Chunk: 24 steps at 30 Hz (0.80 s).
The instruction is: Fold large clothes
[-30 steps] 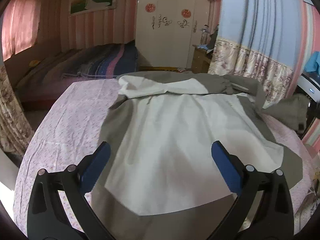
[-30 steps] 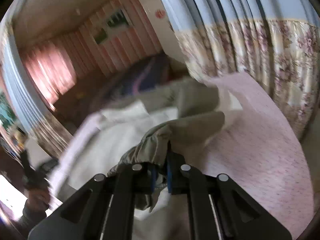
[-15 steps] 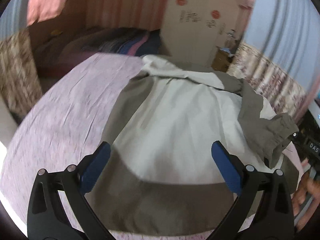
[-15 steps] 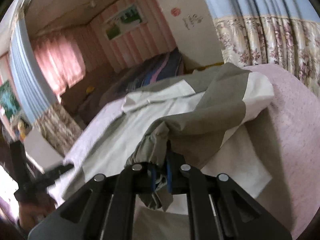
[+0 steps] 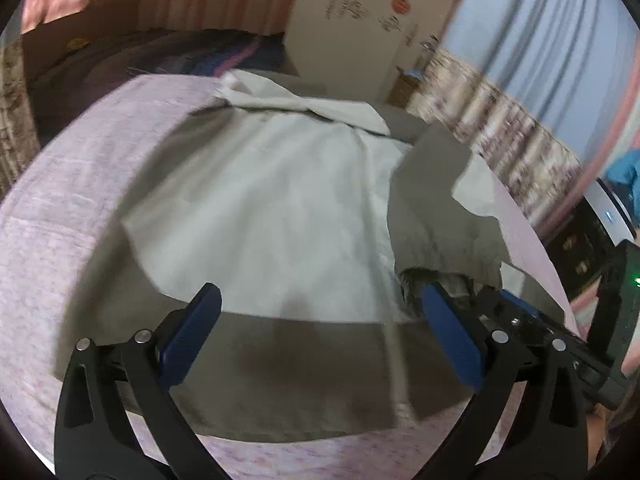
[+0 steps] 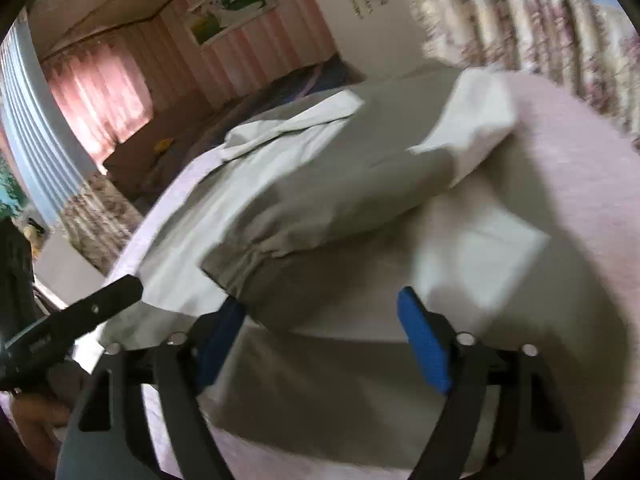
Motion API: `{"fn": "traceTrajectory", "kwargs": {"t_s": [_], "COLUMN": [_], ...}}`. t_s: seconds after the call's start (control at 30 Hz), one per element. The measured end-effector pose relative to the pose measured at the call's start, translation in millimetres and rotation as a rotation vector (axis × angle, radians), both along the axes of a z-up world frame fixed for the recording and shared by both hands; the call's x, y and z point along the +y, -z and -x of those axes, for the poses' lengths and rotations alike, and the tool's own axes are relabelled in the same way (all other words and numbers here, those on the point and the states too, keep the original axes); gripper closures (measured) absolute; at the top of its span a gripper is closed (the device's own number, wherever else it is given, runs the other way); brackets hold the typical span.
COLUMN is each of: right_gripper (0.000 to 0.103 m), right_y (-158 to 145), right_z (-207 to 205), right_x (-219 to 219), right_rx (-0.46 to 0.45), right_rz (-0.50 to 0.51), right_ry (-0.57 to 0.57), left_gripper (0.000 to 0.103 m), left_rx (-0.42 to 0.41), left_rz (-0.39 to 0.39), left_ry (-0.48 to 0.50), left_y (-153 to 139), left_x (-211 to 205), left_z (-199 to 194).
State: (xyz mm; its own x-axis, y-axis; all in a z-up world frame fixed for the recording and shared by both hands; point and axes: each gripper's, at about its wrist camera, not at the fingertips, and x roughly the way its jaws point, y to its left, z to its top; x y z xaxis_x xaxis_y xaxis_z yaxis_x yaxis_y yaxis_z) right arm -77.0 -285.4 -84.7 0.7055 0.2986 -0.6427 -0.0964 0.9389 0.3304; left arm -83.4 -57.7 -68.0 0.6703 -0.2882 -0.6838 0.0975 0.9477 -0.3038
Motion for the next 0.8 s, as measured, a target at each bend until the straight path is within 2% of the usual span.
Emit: {"fn": "traceTrajectory", "kwargs": {"t_s": [0.1,0.2,0.27,0.33,0.47,0.63,0.7,0.8], "right_gripper": [0.017,0.017,0.012,0.012,0.01,0.01,0.009,0.009], "right_y": [-9.4,-23.8,-27.4,-31.2,-33.3,-35.8,-38.0,-39.3], "right_z": [16.0,19.5,23.5,29.5,47.0,39.8,37.1,30.7], "right_x": [-17.9,-38.1,-46.1,-44.2,-47.1,-70.0,-74.3,-82.7], "right_rx": [-0.037,-0.067,-0.064,-0.056,-0.116,-0.125,-0.137,-0.148], "right_rz": [0.05,0.081,0.068,0.099,0.181,0.135,0.142,0.157], "right_ry": [0.02,-0.001,-0.034,-0.103,-0.099,-0.05,-0.041,-0.028], "left_gripper": [0.003,0.003,0.003,0.003,0.003,0.003,0.003,0.004], "left_rx": [0.021,0.057,0.046,0.036,0.061,0.078,0.103,0.123], "left_rz": [0.008,0.067,0.054,0.036,0.025,0.055,0.084,0.077], "left_ry": [0.032,0.059,0.084,0.096,0.09,0.08,0.079,0.073], "left_y": [5.3,6.9,4.0,2.0,9.2,16.6,23.6,34.1], "left_x": [-22.9,-41.6,-54.9,-65.4,-72.5,-85.7,-93.3,-104.8], "left_z": [-1.7,-6.7,-4.6,-1.3,-0.3,-3.4,-9.0,-18.7]}}
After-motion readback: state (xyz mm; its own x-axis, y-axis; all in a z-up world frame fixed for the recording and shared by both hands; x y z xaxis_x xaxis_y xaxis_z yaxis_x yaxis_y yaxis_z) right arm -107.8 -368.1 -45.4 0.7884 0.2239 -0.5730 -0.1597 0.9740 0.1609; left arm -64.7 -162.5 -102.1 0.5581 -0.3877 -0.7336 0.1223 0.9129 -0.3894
